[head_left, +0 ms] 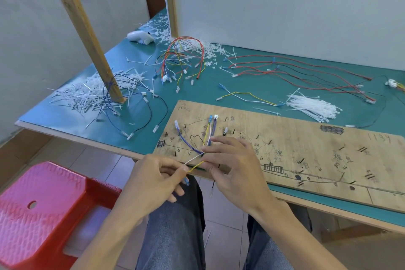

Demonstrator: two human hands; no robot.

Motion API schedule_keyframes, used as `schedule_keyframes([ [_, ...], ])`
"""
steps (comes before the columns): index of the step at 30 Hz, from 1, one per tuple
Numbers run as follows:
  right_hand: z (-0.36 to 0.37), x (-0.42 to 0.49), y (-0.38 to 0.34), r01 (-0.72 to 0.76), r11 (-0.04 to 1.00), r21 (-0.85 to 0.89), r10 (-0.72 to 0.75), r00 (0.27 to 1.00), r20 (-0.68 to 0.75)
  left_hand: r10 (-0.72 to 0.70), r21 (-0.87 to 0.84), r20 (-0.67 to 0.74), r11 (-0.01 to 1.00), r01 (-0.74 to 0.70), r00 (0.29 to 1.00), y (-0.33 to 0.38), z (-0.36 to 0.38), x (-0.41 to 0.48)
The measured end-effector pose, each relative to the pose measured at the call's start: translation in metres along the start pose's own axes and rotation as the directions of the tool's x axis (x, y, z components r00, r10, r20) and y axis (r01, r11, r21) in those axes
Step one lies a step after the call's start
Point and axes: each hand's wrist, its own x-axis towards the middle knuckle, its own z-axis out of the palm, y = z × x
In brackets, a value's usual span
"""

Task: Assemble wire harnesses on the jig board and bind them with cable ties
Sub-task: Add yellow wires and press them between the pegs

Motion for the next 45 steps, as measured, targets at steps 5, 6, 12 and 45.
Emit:
schedule_keyframes([
  [5,0.008,-0.006,-0.009,-0.041,0.997,-0.072,0.036,0.997,-0.073,0.065,0.036,0.058,0.997,-0.067,0.996,-0.002,-0.002,-0.004],
  [6,0.01,-0.007,-0.01,-0.034,0.995,-0.096,0.026,0.996,-0.079,0.087,0.096,0.056,0.991,-0.092,0.995,-0.005,-0.003,-0.005],
  [12,0.007,-0.009,-0.01,0.018,0.99,-0.136,-0.023,0.999,-0.03,0.283,0.491,-0.058,0.843,-0.219,0.957,-0.019,-0.004,-0.008],
  [45,-0.049,0.022,0.025,-0.478,0.868,0.136,0.468,0.878,0.096,0.408,0.839,0.211,0.39,-0.379,0.888,0.007,0.045,-0.002],
])
